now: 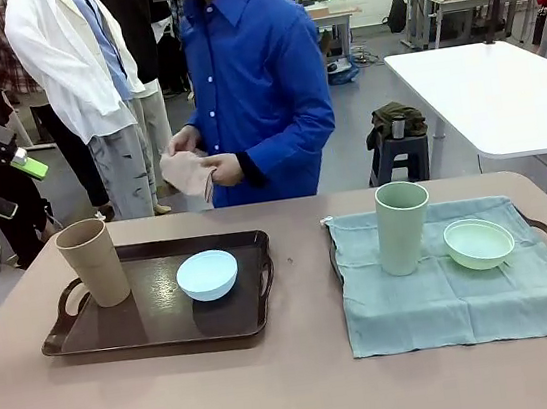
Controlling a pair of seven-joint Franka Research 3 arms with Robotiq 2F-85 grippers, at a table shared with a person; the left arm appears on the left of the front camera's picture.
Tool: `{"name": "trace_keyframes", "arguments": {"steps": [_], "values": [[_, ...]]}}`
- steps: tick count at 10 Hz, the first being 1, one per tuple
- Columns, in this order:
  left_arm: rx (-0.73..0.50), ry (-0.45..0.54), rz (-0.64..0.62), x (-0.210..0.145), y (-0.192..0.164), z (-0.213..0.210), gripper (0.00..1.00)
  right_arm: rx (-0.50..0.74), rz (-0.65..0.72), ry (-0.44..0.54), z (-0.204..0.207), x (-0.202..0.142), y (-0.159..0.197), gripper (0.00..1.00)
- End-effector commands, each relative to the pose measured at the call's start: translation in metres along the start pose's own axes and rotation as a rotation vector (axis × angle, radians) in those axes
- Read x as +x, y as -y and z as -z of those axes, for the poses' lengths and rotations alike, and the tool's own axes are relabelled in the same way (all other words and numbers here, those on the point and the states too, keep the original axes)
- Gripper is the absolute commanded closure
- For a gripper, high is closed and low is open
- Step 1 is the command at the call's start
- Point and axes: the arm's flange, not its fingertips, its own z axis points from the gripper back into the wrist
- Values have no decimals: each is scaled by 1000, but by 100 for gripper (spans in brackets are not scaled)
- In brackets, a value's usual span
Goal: Set up a tray with a mat and arrange the tableware.
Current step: Pick up the Picnic Bowl and Reusable plastic cup from the Handle tray in front of the human's position and hold them in the air.
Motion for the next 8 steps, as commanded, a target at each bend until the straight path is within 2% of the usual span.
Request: {"name": "trace_keyframes", "arguments": {"steps": [1, 2, 3, 4, 5, 6, 8], "values": [[-3, 5, 3, 2, -1, -1, 0, 29, -1, 1, -1, 1, 2, 0], [0, 0, 0, 0, 0, 0, 0, 0, 0, 0, 0, 0, 0, 0], [-111, -71, -107, 21, -32, -4, 0, 55, -3, -69, 9, 6, 12, 0], [-191, -199, -207, 28, -67, -6, 0, 121, -15, -124, 14, 11, 26, 0], [-255, -289, -277, 31, -94, -12, 0, 183, -51, -158, 18, 17, 37, 0], [-315, -337, -331, 27, -115, -15, 0, 237, -82, -176, 19, 21, 47, 0], [-369, -296, -383, 21, -143, -30, 0, 259, -103, -154, 25, 27, 54, 0]]}}
